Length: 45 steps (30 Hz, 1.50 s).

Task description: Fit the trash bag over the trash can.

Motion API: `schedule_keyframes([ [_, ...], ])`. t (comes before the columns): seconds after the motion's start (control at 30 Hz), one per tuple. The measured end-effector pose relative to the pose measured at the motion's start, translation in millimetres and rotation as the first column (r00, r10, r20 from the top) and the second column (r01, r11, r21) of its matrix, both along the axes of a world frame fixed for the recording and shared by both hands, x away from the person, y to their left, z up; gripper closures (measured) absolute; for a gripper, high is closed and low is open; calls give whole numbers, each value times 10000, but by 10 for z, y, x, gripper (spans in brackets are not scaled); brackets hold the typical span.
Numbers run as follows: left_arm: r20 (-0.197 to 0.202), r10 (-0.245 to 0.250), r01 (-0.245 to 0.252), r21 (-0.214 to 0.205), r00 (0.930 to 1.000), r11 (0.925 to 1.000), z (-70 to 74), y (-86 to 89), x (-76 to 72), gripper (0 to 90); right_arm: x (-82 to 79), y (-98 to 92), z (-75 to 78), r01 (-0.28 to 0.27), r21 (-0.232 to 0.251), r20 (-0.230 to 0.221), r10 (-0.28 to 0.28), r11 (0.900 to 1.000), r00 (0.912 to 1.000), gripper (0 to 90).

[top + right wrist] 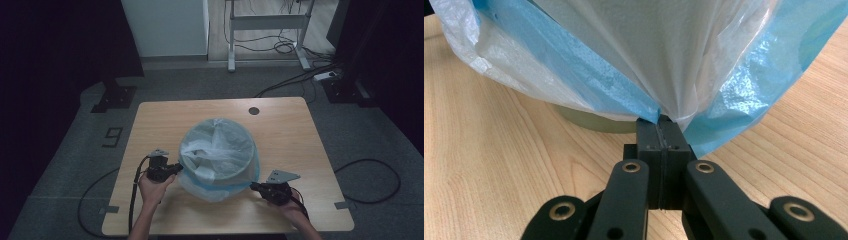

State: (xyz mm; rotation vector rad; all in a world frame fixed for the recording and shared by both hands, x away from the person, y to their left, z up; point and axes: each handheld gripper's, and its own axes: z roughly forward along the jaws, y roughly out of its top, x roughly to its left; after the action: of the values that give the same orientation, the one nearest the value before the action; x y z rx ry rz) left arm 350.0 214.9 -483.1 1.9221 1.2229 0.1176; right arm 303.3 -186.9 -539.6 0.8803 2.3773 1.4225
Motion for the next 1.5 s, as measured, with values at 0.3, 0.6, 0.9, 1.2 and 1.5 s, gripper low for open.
schedule_keyframes([
  [0.3,255,10,-10,24,9997,10000,12,28,-12,771,16,-26,-3,227,215,78,-229,9995,9997,783],
  [0.6,1287,96,-111,106,9916,9999,129,244,-157,381,-78,-137,149,956,1764,617,-1079,9797,9922,437],
  [0.9,2518,-170,246,-271,9676,9993,268,503,-306,244,-111,-258,204,1013,2695,791,-1269,9576,9888,356],
  [1.2,3702,-701,1035,-711,9263,9921,551,611,-364,252,-140,-386,243,1139,3189,800,-1465,9409,9860,345],
  [1.5,3982,-1170,1611,-790,9098,9838,659,592,-303,268,-147,-439,235,1239,3128,778,-1554,9417,9848,345],
])
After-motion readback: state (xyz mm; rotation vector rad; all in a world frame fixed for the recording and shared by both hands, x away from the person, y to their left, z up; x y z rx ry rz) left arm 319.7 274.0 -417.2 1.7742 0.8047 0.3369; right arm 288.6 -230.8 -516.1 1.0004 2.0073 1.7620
